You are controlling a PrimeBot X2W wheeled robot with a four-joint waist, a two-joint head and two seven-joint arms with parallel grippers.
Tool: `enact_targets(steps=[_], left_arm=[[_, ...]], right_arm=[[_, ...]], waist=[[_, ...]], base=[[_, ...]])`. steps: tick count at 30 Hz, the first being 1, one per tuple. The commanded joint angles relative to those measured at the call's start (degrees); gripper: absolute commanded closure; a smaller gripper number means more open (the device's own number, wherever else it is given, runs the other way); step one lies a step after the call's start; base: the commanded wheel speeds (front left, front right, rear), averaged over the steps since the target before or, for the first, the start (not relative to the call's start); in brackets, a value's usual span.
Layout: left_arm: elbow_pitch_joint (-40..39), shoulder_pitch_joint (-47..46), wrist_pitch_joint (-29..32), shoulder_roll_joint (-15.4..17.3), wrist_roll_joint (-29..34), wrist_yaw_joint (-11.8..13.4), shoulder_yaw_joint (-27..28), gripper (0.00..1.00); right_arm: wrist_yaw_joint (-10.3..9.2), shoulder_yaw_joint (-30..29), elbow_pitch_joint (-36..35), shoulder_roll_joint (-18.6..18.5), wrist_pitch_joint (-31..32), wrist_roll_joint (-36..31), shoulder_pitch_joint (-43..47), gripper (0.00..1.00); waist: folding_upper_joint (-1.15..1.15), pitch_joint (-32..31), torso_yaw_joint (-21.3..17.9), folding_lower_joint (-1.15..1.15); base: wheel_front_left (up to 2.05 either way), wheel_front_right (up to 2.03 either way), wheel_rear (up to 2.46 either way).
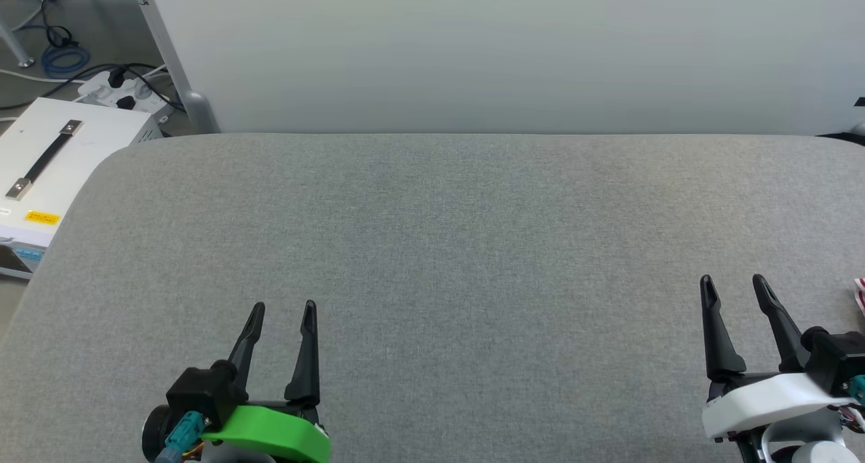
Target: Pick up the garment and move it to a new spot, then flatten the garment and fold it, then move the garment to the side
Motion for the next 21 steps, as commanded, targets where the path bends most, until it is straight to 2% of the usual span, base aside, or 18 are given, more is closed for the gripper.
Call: enact_targets(steps=[1, 21], left_arm=[[0.16, 1.19, -0.33, -0.30, 0.81, -0.32, 0.25, 0.00], [-0.36, 1.33, -0.34, -0.72, -0.53, -1.16, 1.07, 0.00]], right_arm=[[-0.04, 0.08, 0.20, 0.14, -0.50, -0.23, 0.39, 0.00], [-0.04, 0.61, 0.41, -0.31, -0.45, 0.17, 0.07, 0.00]], waist=[[0.00, -0.06, 0.03, 0.01], [0.00, -0.04, 0.26, 0.01]], base=[[0.00, 0.00, 0.00], [0.00, 0.00, 0.00]])
